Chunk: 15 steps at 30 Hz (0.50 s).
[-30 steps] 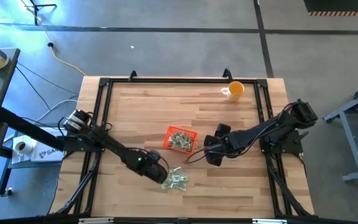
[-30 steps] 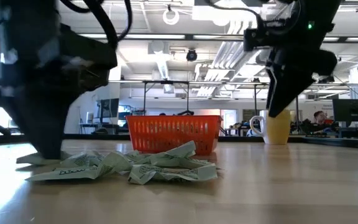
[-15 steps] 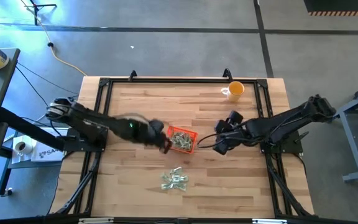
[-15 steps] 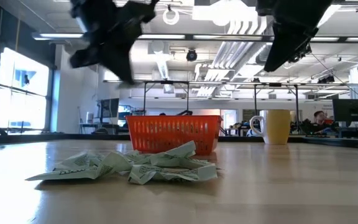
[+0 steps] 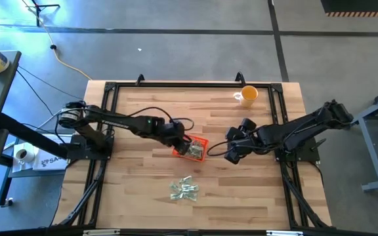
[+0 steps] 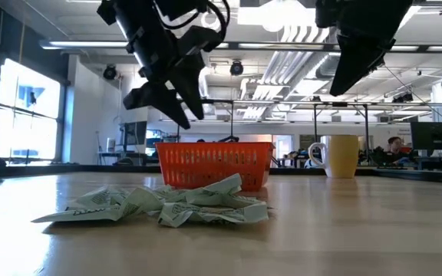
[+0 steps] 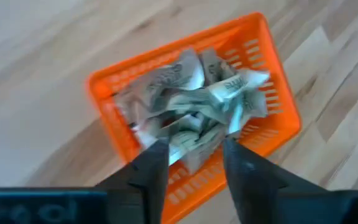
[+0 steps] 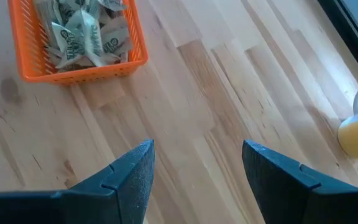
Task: Pick and place Stevia / Truvia into bins
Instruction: Put the stevia packet into the orange bin
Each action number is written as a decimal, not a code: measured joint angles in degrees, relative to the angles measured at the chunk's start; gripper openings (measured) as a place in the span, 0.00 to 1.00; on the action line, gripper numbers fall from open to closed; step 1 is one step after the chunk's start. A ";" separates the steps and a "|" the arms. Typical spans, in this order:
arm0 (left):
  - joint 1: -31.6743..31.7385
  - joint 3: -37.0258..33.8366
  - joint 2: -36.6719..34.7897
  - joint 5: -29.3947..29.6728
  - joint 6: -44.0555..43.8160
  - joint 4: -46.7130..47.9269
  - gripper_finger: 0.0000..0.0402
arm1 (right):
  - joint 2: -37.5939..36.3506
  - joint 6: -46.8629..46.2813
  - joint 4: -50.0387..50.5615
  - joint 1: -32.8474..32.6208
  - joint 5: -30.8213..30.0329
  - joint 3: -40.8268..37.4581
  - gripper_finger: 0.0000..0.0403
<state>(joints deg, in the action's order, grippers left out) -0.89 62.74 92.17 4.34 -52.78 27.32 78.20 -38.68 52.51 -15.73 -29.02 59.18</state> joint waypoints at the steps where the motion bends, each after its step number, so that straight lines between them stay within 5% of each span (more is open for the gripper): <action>1: 0.03 0.00 -0.39 -0.01 -0.18 0.64 0.48 | 0.04 0.08 -0.05 -0.01 -0.02 0.00 0.58; 9: -9.06 0.11 -3.00 -7.20 -1.64 5.34 0.56 | 0.19 13.80 -5.44 0.40 7.07 0.00 0.58; 15: -22.03 0.12 -1.74 -1.59 1.21 0.96 0.54 | 0.64 17.50 -9.71 2.51 8.11 0.00 0.58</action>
<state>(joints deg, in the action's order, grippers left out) -22.92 62.86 90.43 2.75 -51.56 28.27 78.84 -21.17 42.80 -13.22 -20.90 59.18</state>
